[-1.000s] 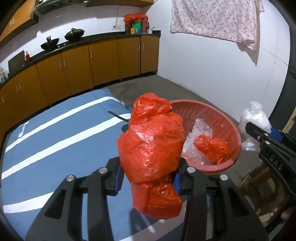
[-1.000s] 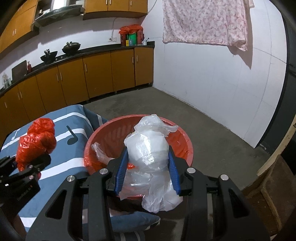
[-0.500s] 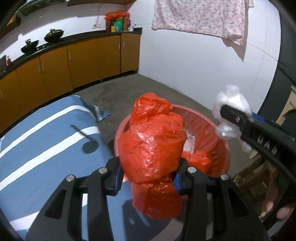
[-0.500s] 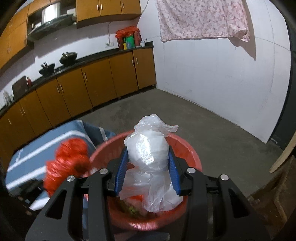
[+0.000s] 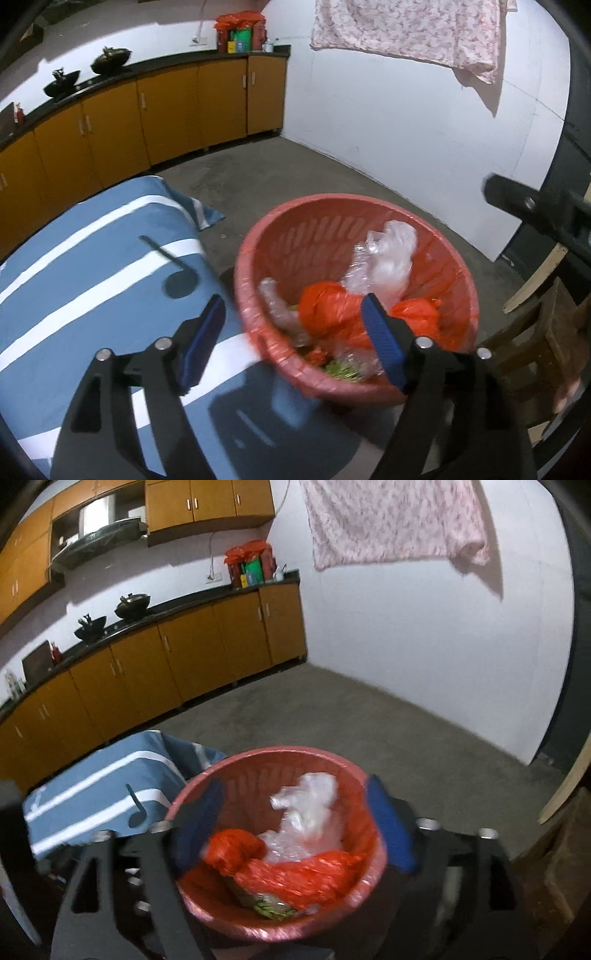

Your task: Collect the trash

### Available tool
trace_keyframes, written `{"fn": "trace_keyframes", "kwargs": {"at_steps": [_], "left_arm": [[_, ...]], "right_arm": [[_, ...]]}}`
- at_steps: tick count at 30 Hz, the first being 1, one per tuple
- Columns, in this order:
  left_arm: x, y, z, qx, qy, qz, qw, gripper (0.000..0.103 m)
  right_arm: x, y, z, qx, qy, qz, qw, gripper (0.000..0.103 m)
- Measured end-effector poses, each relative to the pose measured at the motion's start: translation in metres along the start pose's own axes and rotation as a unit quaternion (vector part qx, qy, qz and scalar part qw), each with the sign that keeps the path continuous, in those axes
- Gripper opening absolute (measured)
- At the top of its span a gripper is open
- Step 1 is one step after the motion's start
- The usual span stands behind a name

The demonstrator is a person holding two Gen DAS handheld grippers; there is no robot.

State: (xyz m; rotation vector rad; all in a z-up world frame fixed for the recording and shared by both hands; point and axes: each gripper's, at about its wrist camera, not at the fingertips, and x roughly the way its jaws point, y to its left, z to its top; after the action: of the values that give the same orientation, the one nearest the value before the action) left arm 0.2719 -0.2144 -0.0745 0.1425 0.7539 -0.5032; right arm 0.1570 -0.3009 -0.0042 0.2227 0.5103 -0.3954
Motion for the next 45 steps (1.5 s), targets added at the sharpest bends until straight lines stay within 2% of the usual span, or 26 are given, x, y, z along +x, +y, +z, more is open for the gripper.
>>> {"fn": "trace_keyframes", "kwargs": {"at_steps": [2,3,5,9,12,15,21,25,29,35,45], "left_arm": [[-0.014,0.007,-0.006,-0.003,-0.012,0.011,0.9999,0.083],[-0.026,0.014,-0.01,-0.006,-0.022,0.018,0.9996,0.086],[-0.047,0.023,-0.016,-0.012,-0.039,0.03,0.9987,0.091],[-0.098,0.044,-0.036,-0.03,-0.074,0.06,0.995,0.099],[-0.131,0.056,-0.05,-0.044,-0.093,0.083,0.9912,0.099],[-0.168,0.069,-0.067,-0.06,-0.116,0.111,0.9852,0.099],[-0.23,0.086,-0.099,-0.093,-0.155,0.177,0.9675,0.099],[-0.251,0.087,-0.116,-0.097,-0.157,0.213,0.9594,0.099],[-0.267,0.088,-0.133,-0.105,-0.156,0.214,0.9586,0.099],[-0.278,0.083,-0.152,-0.098,-0.144,0.224,0.9588,0.099],[-0.294,0.07,-0.168,-0.091,-0.155,0.216,0.9595,0.099]], "right_arm": [[-0.018,0.004,-0.007,-0.011,-0.033,-0.024,0.999,0.096],[-0.026,0.006,-0.01,-0.019,-0.04,-0.03,0.999,0.1],[-0.041,0.012,-0.017,-0.034,-0.051,-0.043,0.997,0.101],[-0.068,0.021,-0.028,-0.047,-0.061,-0.037,0.996,0.101],[-0.088,0.026,-0.036,-0.045,-0.066,-0.031,0.996,0.101],[-0.11,0.031,-0.048,-0.047,-0.071,-0.031,0.996,0.101],[-0.14,0.042,-0.061,-0.055,-0.08,-0.021,0.995,0.101],[-0.151,0.052,-0.071,-0.059,-0.068,-0.013,0.996,0.101],[-0.163,0.062,-0.083,-0.066,-0.068,0.007,0.995,0.101],[-0.181,0.078,-0.097,-0.103,-0.085,0.013,0.991,0.101],[-0.201,0.083,-0.111,-0.106,-0.086,0.031,0.99,0.101]]}}
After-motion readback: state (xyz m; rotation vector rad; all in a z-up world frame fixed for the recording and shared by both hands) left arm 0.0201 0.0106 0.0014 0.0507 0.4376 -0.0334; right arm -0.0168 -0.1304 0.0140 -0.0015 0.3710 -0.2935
